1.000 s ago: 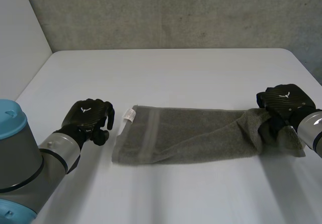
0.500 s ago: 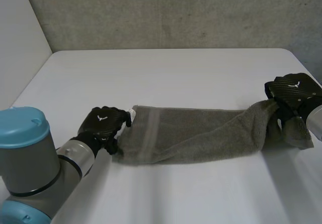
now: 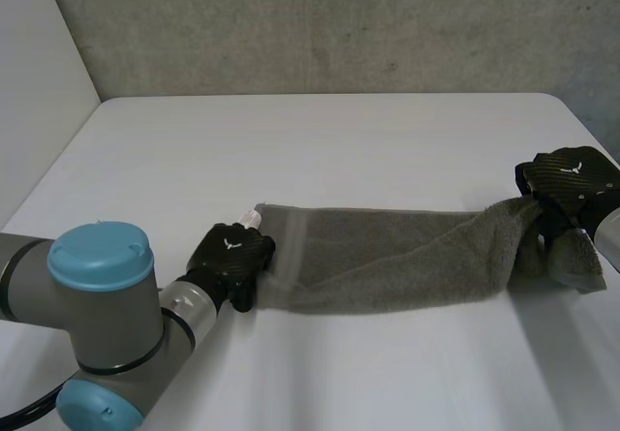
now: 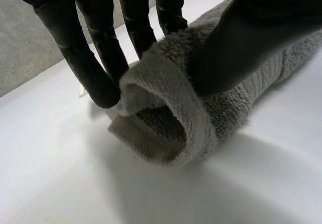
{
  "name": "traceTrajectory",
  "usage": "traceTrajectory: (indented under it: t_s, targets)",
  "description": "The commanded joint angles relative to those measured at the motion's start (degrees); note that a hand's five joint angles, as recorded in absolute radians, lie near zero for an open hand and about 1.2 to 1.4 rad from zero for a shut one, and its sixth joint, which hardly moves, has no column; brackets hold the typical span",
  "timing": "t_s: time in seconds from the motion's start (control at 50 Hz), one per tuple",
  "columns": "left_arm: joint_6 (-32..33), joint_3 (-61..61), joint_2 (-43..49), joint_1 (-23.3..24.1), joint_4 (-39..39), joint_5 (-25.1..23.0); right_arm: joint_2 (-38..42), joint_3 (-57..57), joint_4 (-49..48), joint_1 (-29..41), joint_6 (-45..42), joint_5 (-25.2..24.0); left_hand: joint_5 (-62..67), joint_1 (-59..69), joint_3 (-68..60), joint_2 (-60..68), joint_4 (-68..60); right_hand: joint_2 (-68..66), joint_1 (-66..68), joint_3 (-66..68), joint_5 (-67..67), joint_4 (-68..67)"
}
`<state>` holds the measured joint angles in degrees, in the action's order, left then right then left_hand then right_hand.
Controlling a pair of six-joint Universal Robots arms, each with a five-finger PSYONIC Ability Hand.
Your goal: Fold the towel.
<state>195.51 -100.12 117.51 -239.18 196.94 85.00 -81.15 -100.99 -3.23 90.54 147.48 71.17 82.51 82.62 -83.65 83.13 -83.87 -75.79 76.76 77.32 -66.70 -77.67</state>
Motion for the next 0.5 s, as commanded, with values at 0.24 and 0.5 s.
traceTrajectory:
  t_s: [0.24, 0.5]
  targets:
    - [-7.93, 6.25, -24.94, -6.12, -1.47, 3.25, -15.26, 11.49, 2.24, 0.95, 7.80, -1.03, -12.51, -2.62, 3.65, -3.13, 3.87, -4.21, 3.24, 2.68, -3.30, -2.33]
    - [-12.35, 7.22, -26.75, -9.63, -13.42, -1.59, -3.69, 26.36, 33.36, 1.65, -1.12, -5.96, -12.51, -2.62, 3.65, -3.13, 3.87, -4.21, 3.24, 2.68, -3.30, -2.33]
